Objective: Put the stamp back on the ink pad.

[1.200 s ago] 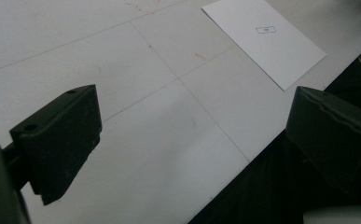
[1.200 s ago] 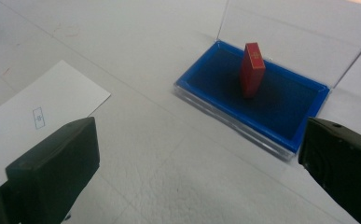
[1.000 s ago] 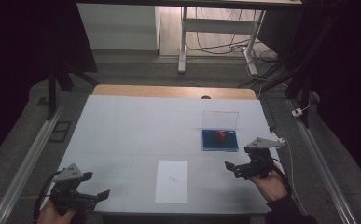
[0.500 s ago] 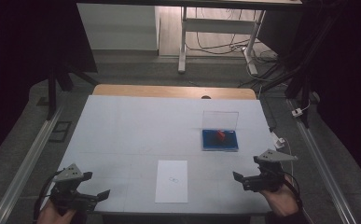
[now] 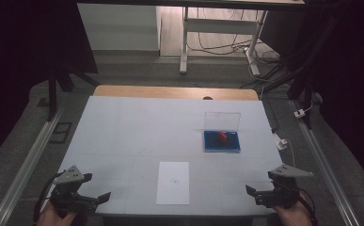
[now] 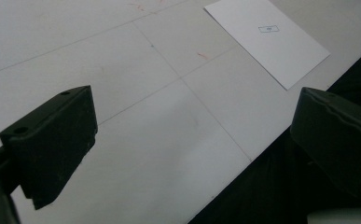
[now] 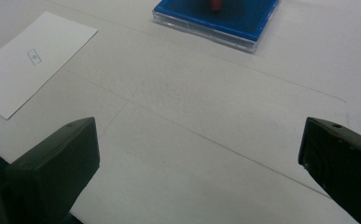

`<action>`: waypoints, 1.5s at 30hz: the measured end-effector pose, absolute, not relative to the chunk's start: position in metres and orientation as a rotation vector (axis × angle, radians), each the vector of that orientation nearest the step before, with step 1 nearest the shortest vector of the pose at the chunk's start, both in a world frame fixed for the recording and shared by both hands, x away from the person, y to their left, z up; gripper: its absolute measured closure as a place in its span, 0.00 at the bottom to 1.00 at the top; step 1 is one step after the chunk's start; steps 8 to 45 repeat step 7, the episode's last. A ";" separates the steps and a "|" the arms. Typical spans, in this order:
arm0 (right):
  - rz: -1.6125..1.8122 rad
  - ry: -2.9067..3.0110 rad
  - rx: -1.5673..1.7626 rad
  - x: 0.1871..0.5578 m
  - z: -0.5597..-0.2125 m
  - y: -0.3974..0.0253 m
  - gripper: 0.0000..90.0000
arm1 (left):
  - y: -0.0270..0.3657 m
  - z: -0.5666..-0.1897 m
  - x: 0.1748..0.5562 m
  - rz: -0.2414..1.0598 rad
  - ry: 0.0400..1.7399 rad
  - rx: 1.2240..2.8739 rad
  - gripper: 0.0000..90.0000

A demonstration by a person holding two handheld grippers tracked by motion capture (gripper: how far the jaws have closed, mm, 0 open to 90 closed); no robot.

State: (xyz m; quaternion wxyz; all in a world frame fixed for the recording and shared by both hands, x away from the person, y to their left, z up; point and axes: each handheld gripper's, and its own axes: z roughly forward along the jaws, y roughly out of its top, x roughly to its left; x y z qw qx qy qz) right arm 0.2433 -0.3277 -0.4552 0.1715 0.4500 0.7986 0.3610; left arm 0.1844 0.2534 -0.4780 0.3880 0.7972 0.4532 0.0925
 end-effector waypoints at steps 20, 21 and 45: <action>0.985 2.288 1.301 0.242 -0.457 -0.329 0.00 | 0.253 -0.478 0.185 0.231 1.160 2.024 0.00; 0.985 2.288 1.301 0.242 -0.457 -0.329 0.00 | 0.253 -0.478 0.185 0.231 1.160 2.024 0.00; 0.985 2.288 1.301 0.242 -0.457 -0.329 0.00 | 0.253 -0.478 0.185 0.231 1.160 2.024 0.00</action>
